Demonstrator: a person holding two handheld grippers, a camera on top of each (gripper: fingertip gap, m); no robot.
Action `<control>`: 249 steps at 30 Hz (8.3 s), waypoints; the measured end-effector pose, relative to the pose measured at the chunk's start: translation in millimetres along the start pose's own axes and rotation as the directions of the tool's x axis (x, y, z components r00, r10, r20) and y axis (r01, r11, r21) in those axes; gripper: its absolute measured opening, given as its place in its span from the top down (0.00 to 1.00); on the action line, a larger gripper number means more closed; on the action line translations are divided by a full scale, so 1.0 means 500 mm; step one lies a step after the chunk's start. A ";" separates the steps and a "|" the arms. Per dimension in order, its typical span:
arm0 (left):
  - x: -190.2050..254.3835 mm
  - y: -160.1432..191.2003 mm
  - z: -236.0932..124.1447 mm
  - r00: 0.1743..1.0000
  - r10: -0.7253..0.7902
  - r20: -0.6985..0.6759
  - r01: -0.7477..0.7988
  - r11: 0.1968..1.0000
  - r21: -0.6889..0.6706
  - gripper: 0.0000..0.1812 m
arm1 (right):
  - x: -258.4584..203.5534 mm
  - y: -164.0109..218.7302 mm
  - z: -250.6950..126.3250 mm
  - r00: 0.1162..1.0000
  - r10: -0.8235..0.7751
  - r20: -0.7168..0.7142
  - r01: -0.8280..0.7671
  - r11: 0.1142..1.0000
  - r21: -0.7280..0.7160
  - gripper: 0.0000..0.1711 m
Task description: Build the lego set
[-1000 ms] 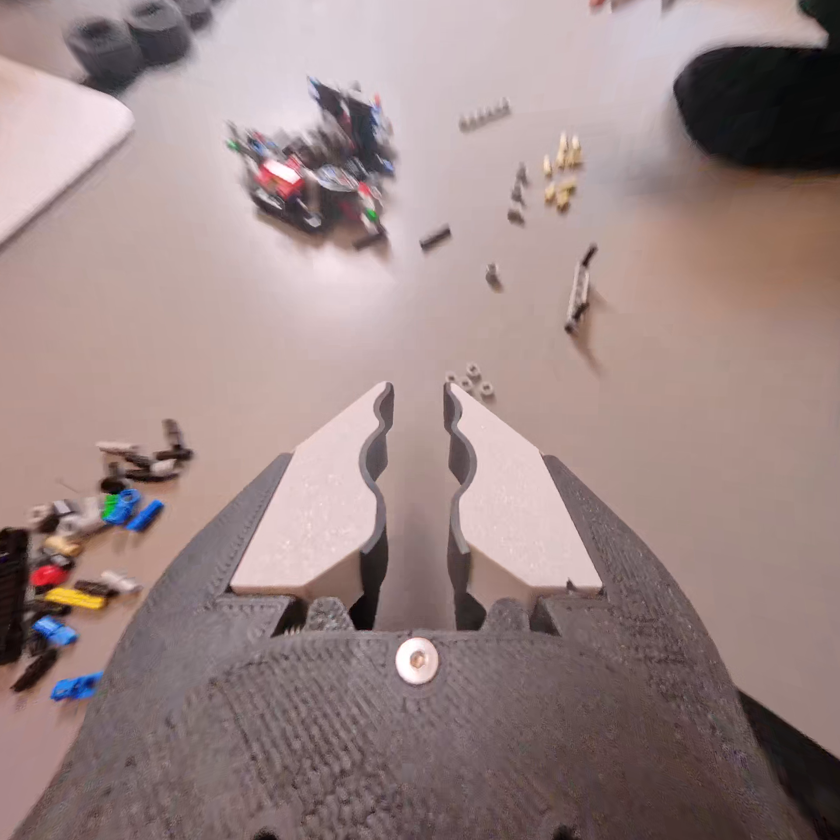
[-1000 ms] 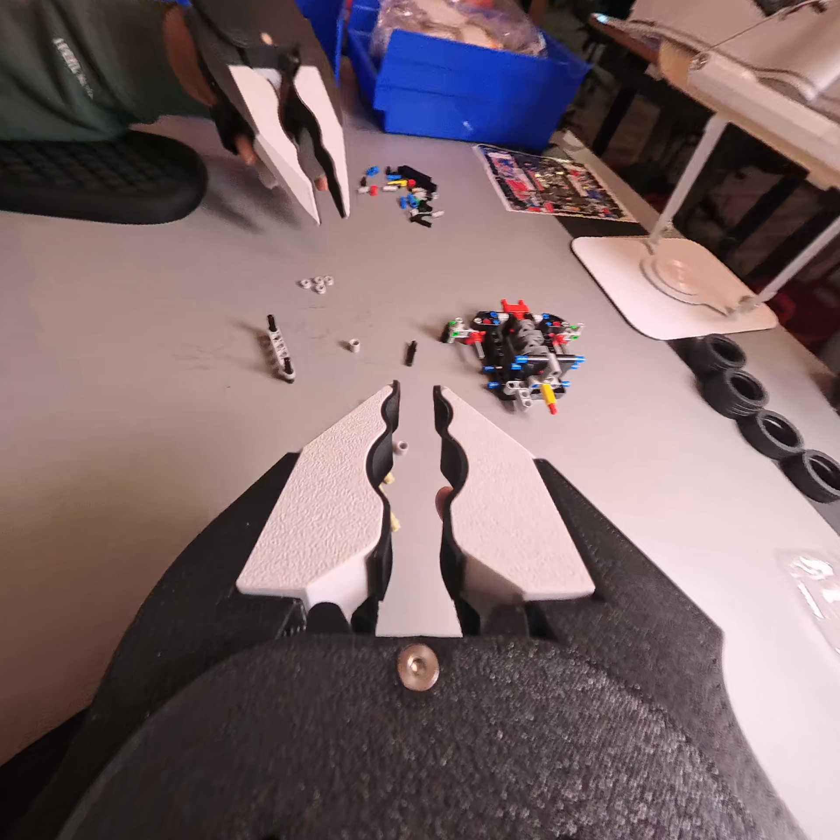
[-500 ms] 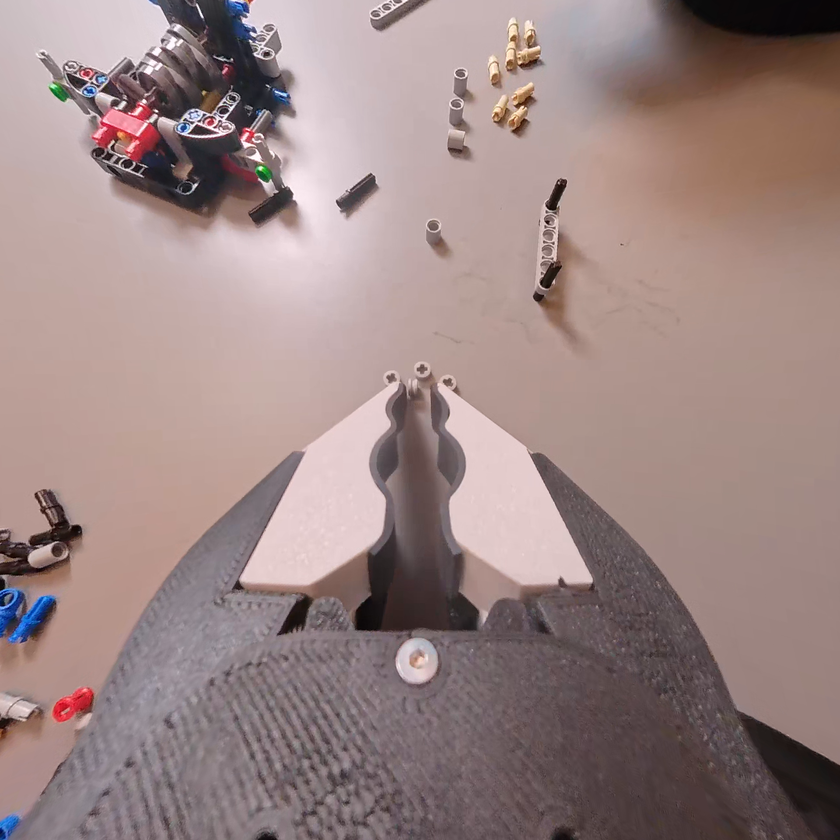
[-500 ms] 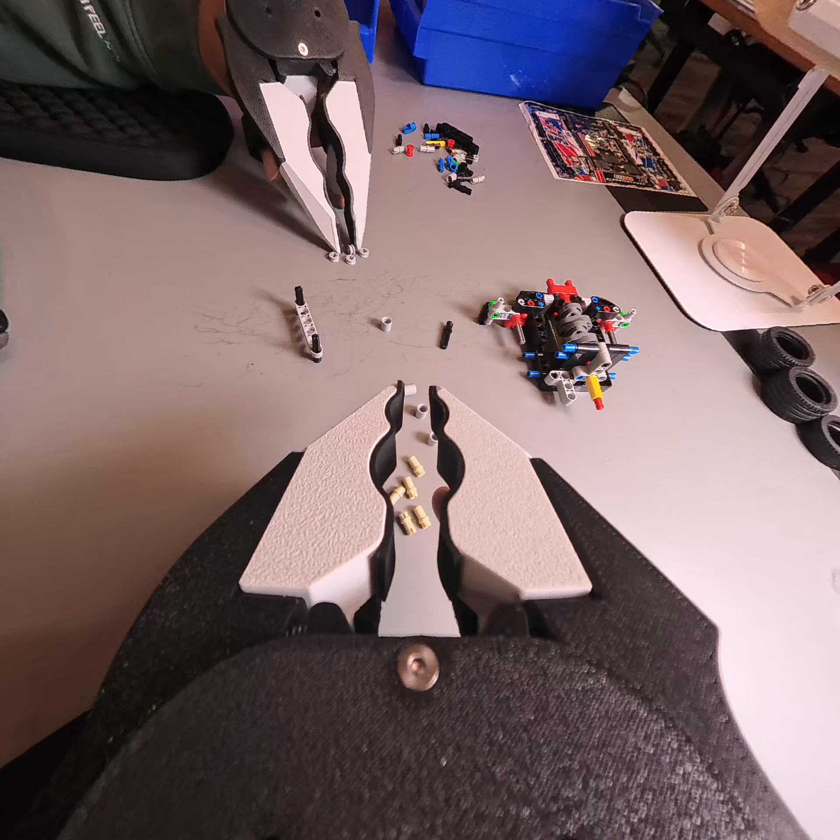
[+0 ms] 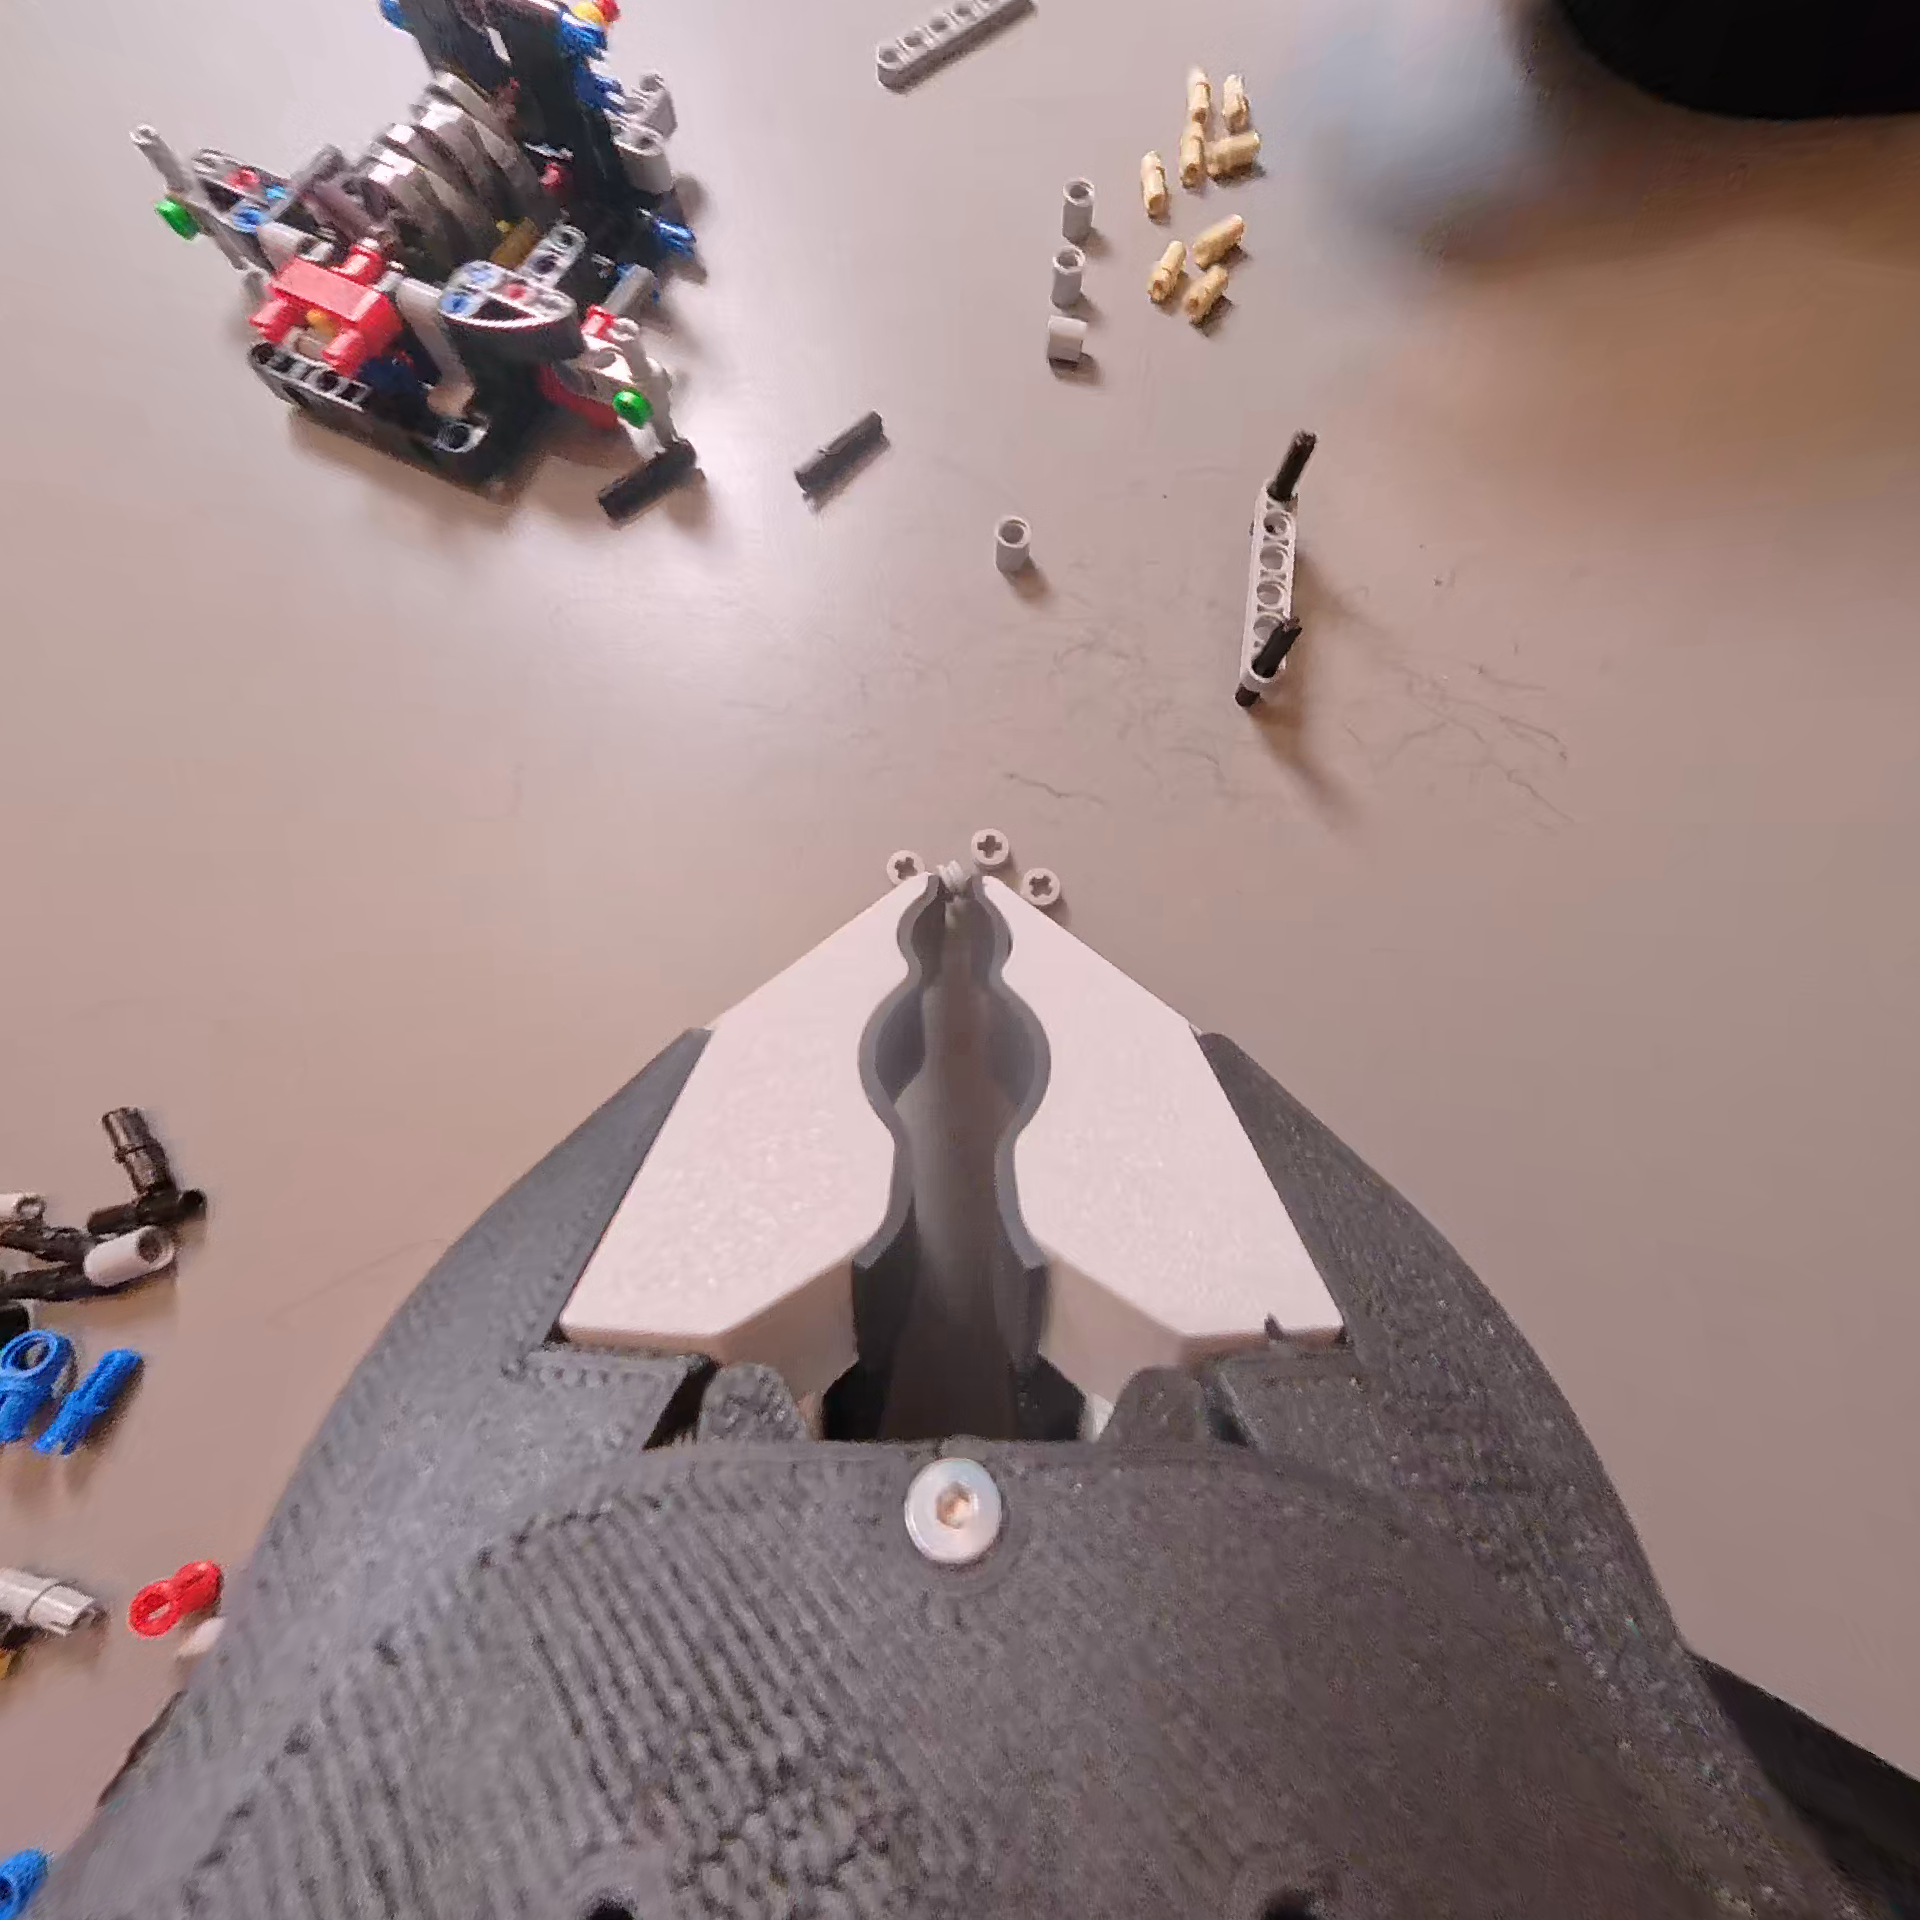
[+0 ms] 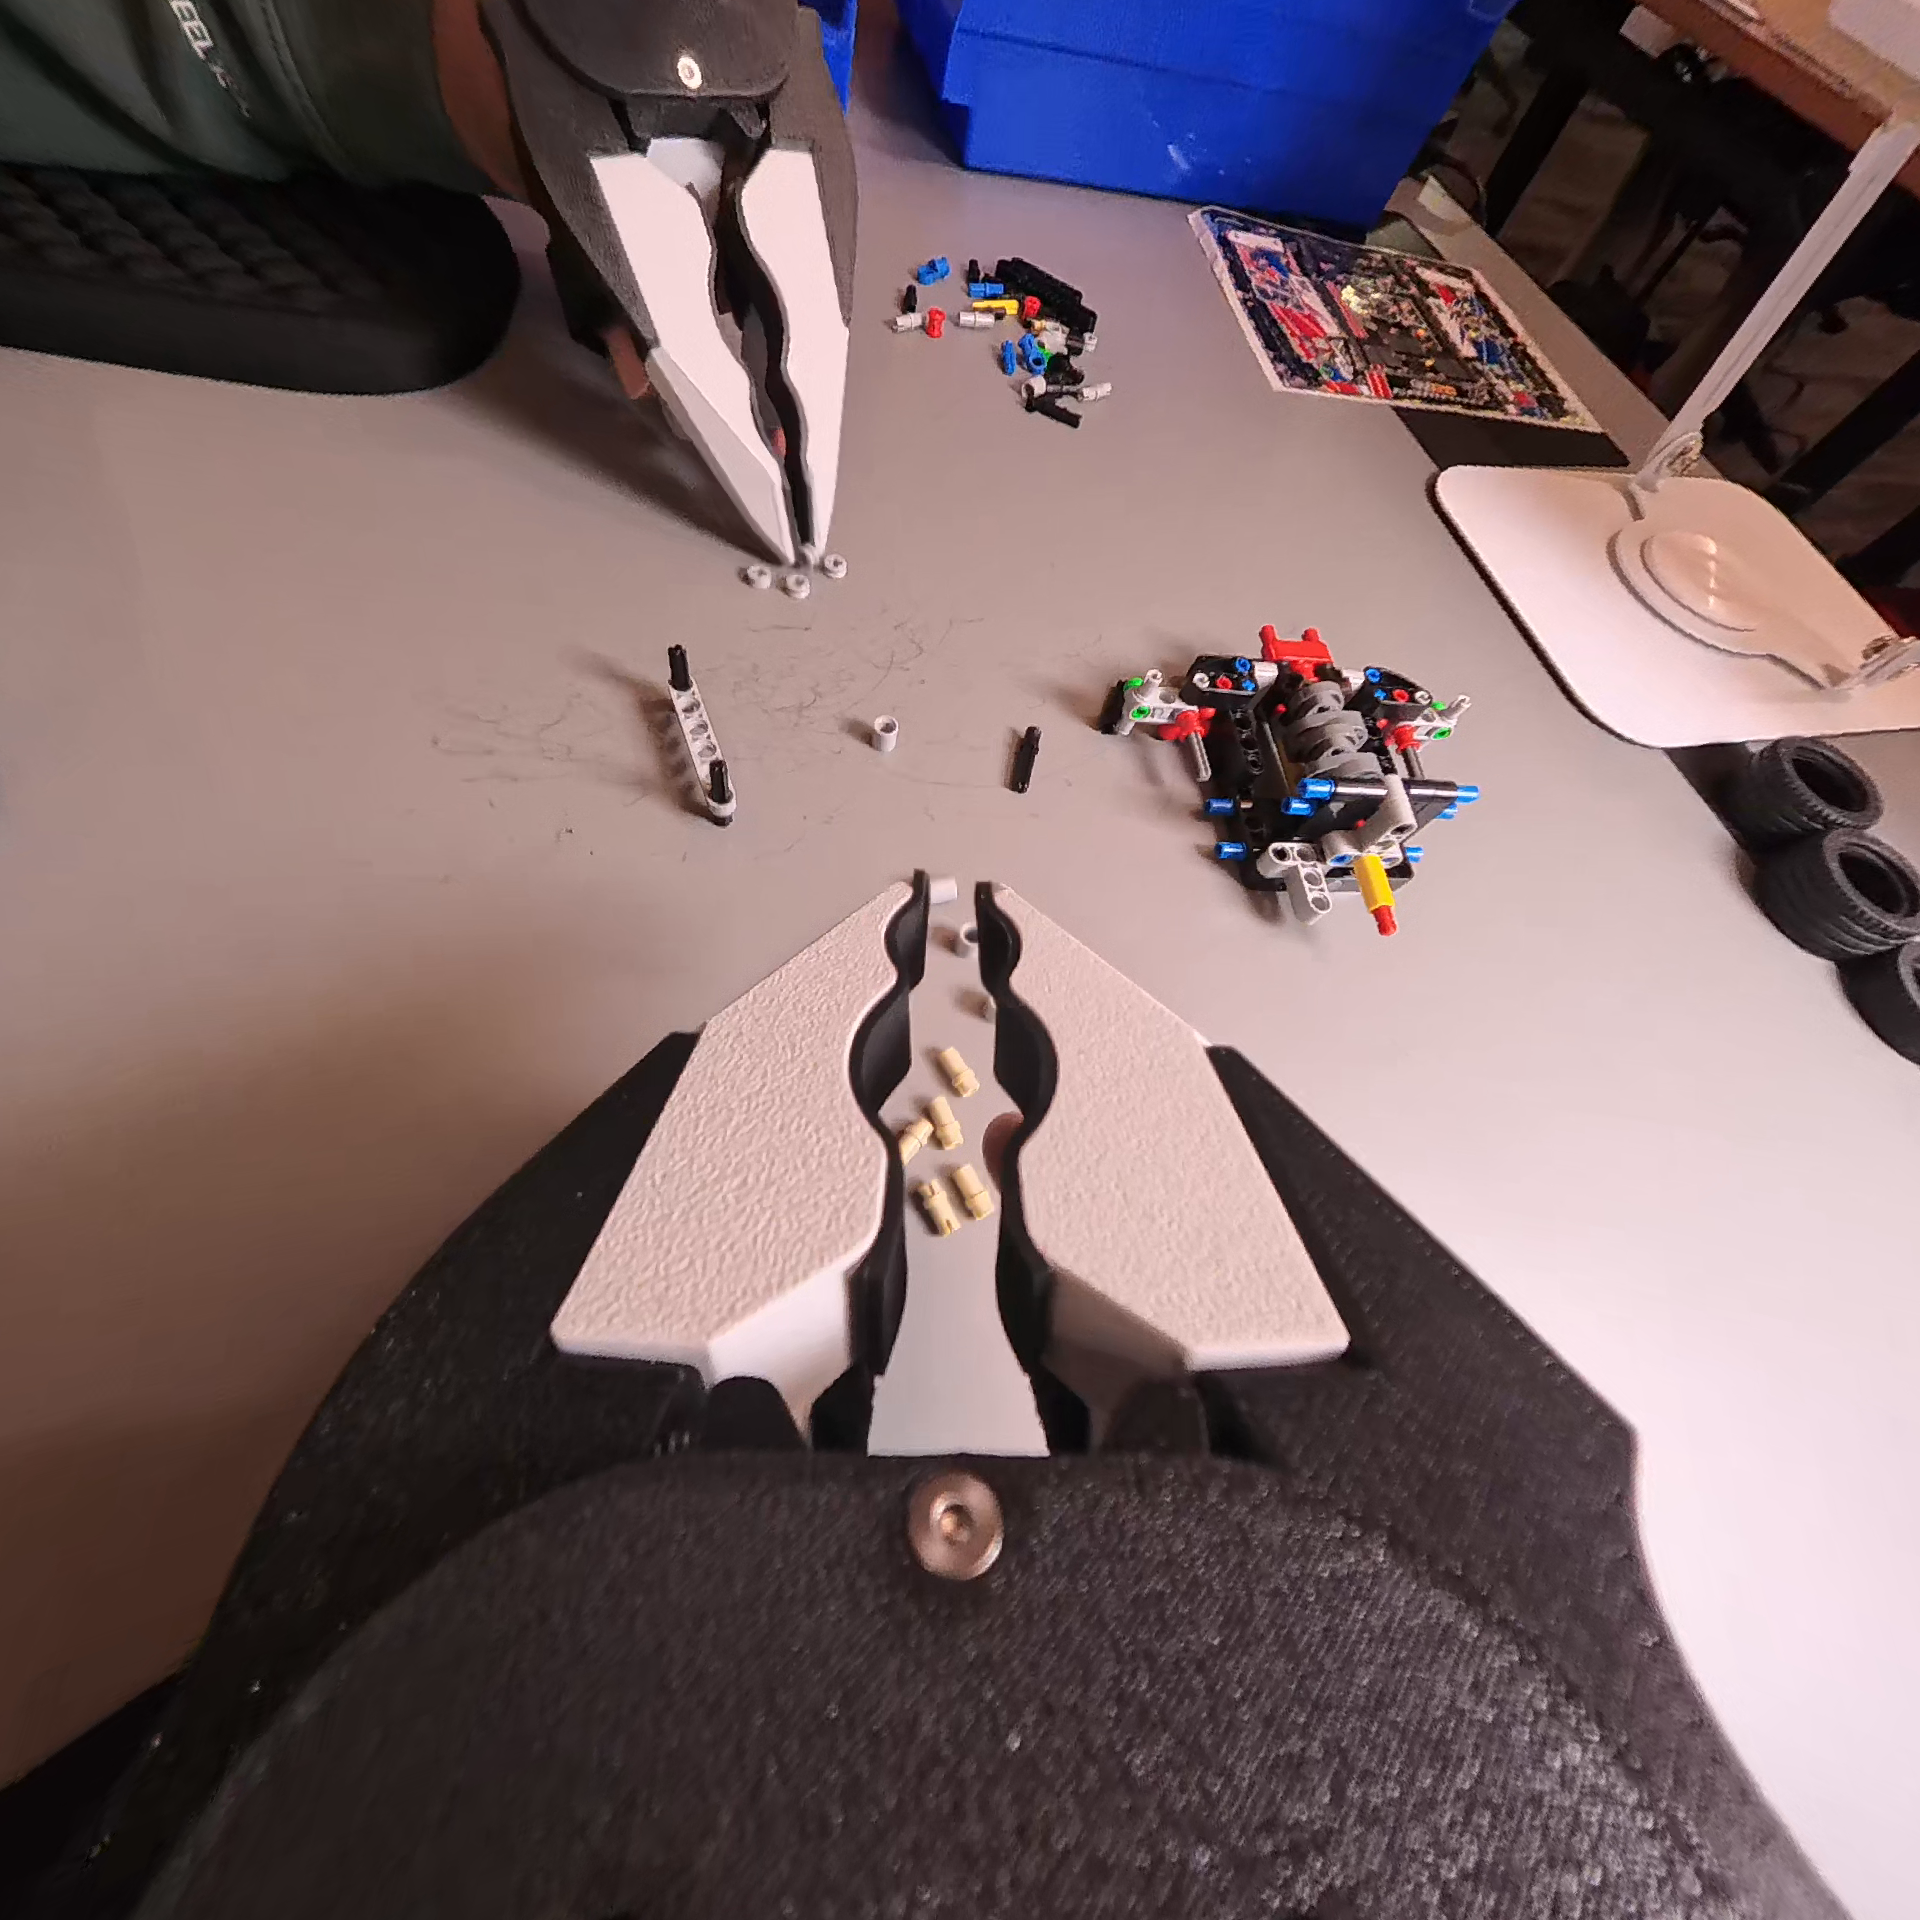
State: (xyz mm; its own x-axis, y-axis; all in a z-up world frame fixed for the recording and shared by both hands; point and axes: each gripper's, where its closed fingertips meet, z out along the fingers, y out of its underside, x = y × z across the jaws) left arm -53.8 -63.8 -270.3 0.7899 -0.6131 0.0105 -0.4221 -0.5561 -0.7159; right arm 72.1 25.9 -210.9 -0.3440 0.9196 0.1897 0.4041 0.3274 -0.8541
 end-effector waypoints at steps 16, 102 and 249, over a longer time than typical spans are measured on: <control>0.113 -0.186 -0.053 0.781 -0.305 -0.545 0.531 0.784 0.322 0.99 | -0.100 -0.117 0.059 0.964 -0.264 -0.043 0.266 0.937 0.225 0.90; 0.123 -0.089 0.094 0.995 0.089 -0.054 -0.084 0.994 0.076 0.97 | -0.114 -0.011 0.116 0.980 0.086 0.177 -0.058 0.986 -0.158 0.98; 0.136 -0.088 0.096 0.969 0.181 -0.170 -0.170 0.982 0.078 0.97 | -0.122 0.002 0.119 0.969 0.205 -0.136 -0.230 0.951 -0.205 0.97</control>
State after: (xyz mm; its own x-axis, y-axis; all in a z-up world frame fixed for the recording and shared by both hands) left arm 39.9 -54.0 -271.6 0.6127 -0.7903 -0.0007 -0.5144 -0.3980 -0.7596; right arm 43.3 -42.9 -252.1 -0.1352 0.9880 0.0751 0.6373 0.1447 -0.7569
